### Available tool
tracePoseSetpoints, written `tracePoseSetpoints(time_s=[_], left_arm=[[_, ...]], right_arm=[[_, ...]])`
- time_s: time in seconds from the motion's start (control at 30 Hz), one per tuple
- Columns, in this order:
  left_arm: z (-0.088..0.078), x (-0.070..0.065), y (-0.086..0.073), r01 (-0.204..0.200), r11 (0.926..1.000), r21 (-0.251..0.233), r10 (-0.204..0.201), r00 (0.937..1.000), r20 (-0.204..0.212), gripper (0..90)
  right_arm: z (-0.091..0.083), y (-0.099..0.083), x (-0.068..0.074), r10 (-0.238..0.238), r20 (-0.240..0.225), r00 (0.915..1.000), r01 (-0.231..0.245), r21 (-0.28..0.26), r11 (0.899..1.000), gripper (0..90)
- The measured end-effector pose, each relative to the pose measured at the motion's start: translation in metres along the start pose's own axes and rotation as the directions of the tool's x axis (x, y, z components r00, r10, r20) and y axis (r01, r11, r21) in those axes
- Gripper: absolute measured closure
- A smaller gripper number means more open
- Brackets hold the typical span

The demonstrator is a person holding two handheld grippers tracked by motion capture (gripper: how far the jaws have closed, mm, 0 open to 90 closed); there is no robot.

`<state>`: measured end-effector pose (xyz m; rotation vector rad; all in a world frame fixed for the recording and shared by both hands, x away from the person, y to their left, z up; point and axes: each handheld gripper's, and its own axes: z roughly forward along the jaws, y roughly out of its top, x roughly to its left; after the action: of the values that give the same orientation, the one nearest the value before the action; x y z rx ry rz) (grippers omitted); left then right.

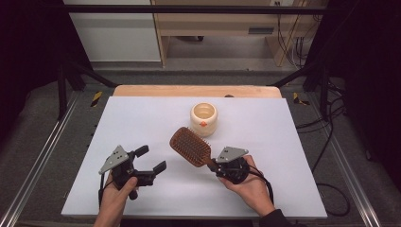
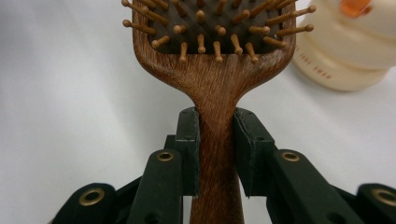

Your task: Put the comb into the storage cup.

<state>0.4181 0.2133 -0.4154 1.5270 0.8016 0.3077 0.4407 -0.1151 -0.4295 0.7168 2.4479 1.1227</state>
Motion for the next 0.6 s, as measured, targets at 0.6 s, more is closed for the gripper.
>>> tracePoseSetpoints(time_s=[0.6], left_arm=[[0.062,-0.016,0.029,0.184,0.9813,-0.056,-0.179,0.9797,0.091,2.1]], right_arm=[[-0.01,0.006,0.004,0.035,0.042,0.9985,-0.027,-0.186,0.982,73.0]])
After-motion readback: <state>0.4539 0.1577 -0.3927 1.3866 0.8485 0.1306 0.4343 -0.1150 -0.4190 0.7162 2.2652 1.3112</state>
